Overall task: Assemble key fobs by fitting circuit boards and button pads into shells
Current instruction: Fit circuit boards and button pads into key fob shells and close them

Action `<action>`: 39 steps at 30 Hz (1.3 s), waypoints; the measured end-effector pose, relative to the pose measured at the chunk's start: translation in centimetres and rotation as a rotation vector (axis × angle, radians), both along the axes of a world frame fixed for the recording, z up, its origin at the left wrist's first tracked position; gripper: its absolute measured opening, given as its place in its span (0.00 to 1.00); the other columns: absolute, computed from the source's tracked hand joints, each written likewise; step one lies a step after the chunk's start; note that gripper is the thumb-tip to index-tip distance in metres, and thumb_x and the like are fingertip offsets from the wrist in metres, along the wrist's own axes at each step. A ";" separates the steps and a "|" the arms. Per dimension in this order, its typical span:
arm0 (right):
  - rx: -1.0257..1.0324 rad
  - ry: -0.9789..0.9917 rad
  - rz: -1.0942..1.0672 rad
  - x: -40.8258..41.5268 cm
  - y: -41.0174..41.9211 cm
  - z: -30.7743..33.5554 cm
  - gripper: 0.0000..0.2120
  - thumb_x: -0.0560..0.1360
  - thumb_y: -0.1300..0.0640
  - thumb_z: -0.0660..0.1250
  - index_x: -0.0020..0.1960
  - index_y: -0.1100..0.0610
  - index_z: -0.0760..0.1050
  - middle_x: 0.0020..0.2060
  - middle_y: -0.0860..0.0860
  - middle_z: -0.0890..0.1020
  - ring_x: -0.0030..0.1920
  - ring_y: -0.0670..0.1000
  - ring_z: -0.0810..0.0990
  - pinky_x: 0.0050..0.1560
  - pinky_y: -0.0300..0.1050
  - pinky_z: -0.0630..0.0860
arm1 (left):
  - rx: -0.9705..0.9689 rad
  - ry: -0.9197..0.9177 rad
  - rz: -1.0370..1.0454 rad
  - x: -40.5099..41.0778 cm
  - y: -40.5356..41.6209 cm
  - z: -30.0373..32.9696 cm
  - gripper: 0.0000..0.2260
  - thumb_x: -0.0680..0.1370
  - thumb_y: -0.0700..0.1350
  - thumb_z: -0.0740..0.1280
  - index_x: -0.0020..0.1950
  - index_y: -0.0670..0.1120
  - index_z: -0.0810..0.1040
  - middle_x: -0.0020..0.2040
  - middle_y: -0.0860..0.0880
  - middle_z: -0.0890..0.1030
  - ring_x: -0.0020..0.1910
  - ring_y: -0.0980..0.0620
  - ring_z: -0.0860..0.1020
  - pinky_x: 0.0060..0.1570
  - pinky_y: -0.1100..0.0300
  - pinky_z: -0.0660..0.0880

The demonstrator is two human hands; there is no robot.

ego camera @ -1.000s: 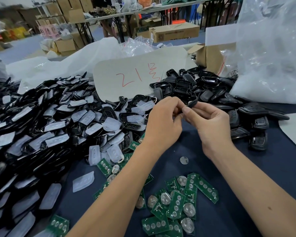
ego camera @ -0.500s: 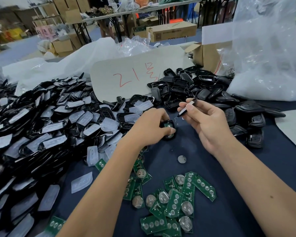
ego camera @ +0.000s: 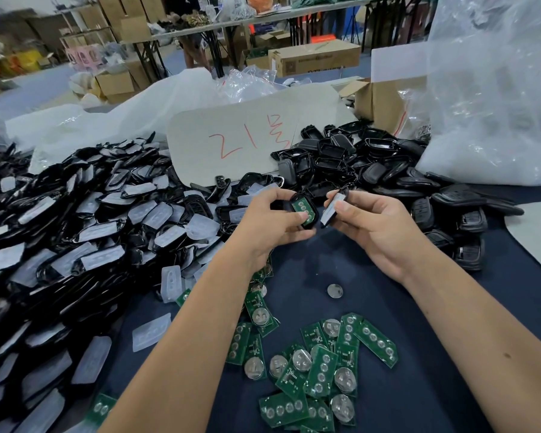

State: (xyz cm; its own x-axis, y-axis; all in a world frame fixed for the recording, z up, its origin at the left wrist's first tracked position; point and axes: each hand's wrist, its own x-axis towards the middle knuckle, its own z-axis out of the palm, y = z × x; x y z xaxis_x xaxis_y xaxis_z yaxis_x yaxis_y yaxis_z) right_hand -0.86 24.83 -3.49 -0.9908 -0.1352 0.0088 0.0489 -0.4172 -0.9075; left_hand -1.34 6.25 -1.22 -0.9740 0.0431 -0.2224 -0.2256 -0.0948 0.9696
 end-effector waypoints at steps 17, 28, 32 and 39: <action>0.005 -0.009 0.003 -0.1 0.0 -0.2 0.19 0.70 0.60 0.73 0.59 0.67 0.82 0.49 0.57 0.86 0.51 0.51 0.85 0.54 0.43 0.82 | 0.011 0.016 -0.018 -0.1 -0.1 -0.4 0.18 0.77 0.27 0.70 0.64 0.41 0.76 0.45 0.38 0.82 0.42 0.45 0.81 0.44 0.54 0.85; 0.048 -0.016 -0.088 -0.1 -0.4 -0.4 0.16 0.65 0.58 0.76 0.52 0.62 0.85 0.45 0.54 0.87 0.47 0.50 0.85 0.53 0.42 0.84 | -0.150 0.214 -0.023 0.0 -0.1 -0.8 0.06 0.76 0.35 0.76 0.49 0.42 0.82 0.37 0.47 0.86 0.37 0.50 0.85 0.43 0.58 0.83; 0.093 -0.003 -0.121 -0.2 -0.4 -0.7 0.14 0.65 0.57 0.78 0.50 0.60 0.86 0.46 0.55 0.88 0.49 0.51 0.86 0.55 0.45 0.84 | -0.327 0.419 -0.006 0.2 0.6 -0.9 0.05 0.74 0.36 0.78 0.45 0.43 0.84 0.37 0.47 0.86 0.36 0.50 0.85 0.41 0.57 0.84; 0.127 0.011 -0.173 -0.1 -0.8 -0.7 0.05 0.68 0.57 0.80 0.43 0.52 0.89 0.45 0.55 0.89 0.47 0.50 0.87 0.50 0.41 0.83 | -0.496 0.551 -0.019 0.2 1.1 -1.1 0.07 0.77 0.38 0.75 0.51 0.49 0.87 0.41 0.55 0.87 0.40 0.55 0.85 0.48 0.54 0.84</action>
State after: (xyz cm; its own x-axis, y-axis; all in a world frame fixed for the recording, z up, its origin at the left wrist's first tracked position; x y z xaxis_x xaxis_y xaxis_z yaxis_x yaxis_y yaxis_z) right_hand -1.00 24.04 -4.14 -0.9993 0.0362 0.0133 -0.0236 -0.3006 -0.9535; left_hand -1.16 7.37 -2.30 -0.9502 0.0828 0.3005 0.3087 0.3833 0.8705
